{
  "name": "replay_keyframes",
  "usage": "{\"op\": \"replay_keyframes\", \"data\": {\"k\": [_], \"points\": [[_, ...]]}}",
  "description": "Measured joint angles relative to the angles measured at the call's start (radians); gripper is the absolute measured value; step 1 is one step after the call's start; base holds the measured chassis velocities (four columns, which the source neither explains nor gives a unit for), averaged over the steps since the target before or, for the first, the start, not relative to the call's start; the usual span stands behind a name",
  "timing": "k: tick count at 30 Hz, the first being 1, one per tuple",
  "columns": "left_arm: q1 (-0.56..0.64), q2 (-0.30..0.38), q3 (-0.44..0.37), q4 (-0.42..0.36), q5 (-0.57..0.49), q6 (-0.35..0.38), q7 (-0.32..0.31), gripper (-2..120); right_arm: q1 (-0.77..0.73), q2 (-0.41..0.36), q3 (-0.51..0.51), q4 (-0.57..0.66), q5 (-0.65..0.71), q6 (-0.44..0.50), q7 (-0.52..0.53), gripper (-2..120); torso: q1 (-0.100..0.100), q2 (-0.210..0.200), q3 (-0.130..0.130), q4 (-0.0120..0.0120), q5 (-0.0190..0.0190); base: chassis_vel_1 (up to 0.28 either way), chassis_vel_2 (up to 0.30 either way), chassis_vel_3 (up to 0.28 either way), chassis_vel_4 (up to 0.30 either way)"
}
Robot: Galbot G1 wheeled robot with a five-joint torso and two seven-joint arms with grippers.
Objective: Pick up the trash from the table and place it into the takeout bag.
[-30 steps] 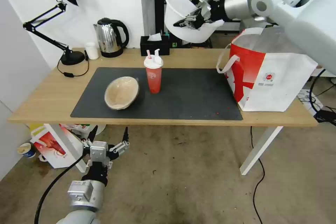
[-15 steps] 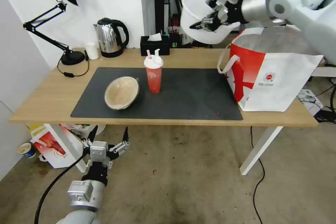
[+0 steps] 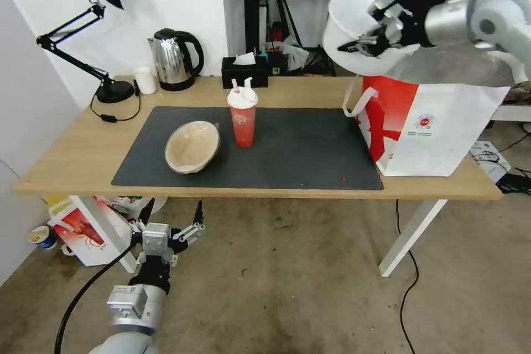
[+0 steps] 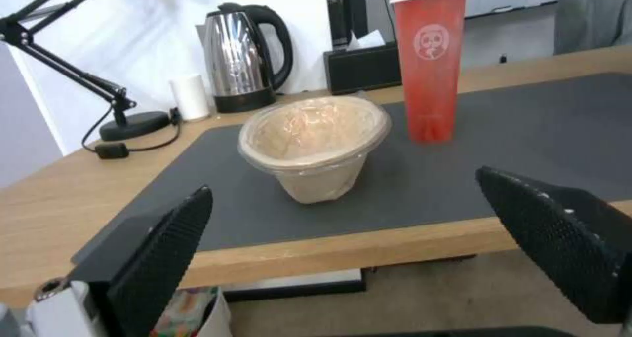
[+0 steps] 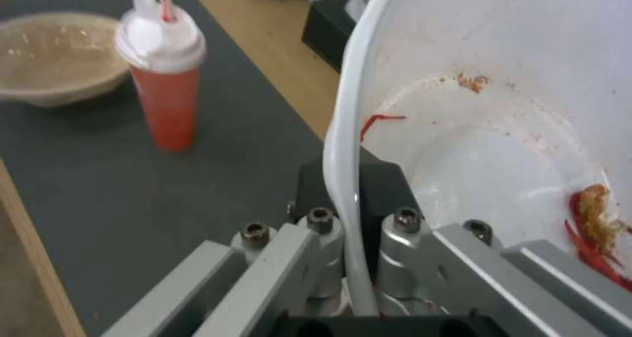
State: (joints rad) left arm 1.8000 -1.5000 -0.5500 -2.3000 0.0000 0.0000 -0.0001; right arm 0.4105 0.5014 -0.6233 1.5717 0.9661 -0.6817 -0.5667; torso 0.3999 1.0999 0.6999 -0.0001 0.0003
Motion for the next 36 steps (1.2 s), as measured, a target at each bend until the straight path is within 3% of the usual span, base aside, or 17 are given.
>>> {"op": "replay_keyframes", "data": {"k": [15,36], "points": [[0.0,0.0,0.0,0.0,0.0,0.0,0.0,100,-0.056,-0.071,0.065,-0.025,-0.027,0.008,-0.029,0,0.0,0.0,0.0,0.0001,-0.0002,0.0,0.0,0.0,0.0],[0.0,0.0,0.0,0.0,0.0,0.0,0.0,100,-0.103,-0.077,0.126,-0.096,-0.045,0.025,-0.041,0,0.0,0.0,0.0,0.0002,-0.0003,0.0,0.0,0.0,0.0]]}}
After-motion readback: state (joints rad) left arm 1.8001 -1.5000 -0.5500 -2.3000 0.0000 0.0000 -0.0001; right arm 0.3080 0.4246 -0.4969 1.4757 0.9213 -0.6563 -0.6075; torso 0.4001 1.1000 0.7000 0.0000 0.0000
